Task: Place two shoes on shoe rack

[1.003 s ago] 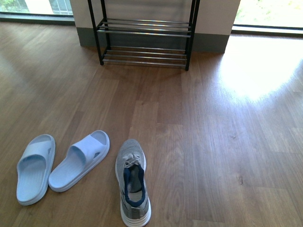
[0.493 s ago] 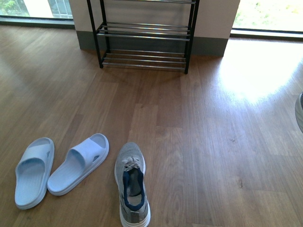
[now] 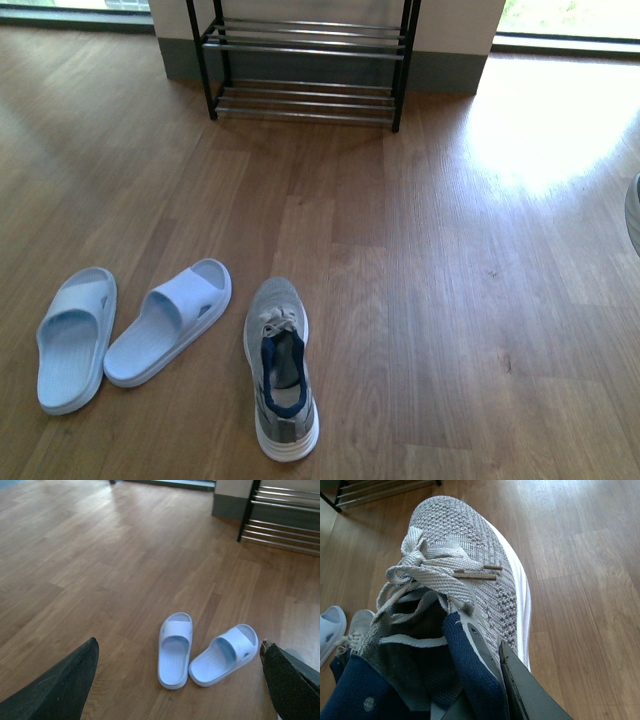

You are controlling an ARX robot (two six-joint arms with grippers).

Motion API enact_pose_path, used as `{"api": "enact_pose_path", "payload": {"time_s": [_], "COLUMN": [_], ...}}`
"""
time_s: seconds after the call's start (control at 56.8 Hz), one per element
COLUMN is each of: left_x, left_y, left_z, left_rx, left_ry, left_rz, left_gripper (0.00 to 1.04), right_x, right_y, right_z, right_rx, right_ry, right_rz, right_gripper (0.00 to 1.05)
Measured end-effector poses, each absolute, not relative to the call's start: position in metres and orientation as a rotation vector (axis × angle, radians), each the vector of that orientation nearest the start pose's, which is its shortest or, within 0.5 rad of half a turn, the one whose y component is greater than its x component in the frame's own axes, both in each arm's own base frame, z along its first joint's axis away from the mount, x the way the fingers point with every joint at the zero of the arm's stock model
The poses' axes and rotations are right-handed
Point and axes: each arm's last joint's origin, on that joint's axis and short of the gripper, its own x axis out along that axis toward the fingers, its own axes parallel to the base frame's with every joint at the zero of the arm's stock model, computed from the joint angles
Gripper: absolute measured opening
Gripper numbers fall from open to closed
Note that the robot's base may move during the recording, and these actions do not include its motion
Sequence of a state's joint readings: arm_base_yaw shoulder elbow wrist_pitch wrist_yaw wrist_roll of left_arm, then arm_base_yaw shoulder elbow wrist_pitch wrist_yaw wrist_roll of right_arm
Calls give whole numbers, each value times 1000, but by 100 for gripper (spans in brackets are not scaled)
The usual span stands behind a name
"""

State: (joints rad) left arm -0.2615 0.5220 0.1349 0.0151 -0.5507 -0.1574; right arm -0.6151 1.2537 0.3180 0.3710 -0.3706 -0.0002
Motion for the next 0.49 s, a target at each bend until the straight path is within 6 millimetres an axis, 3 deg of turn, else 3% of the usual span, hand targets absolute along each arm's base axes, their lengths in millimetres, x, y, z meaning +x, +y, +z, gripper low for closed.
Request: {"api": "enact_pose_path", "payload": {"time_s": [0.176,0.299,0.493], "left_x": [185,231,276], "left_y": [-40,-63,-131], "left_z": [168,143,106], "left_rx": [73,215,296], "left_ry": [418,555,720], "left_rz": [96,26,-155], "left_gripper": [95,95,95], "right_x": [179,179,179], "right_y": [-113,-113,-113], "right_z": [142,142,142], "right_rx": [268,268,268], "right_ry": [499,499,499], "right_rz": [-238,-238,-238], "right_gripper": [1,1,1]}}
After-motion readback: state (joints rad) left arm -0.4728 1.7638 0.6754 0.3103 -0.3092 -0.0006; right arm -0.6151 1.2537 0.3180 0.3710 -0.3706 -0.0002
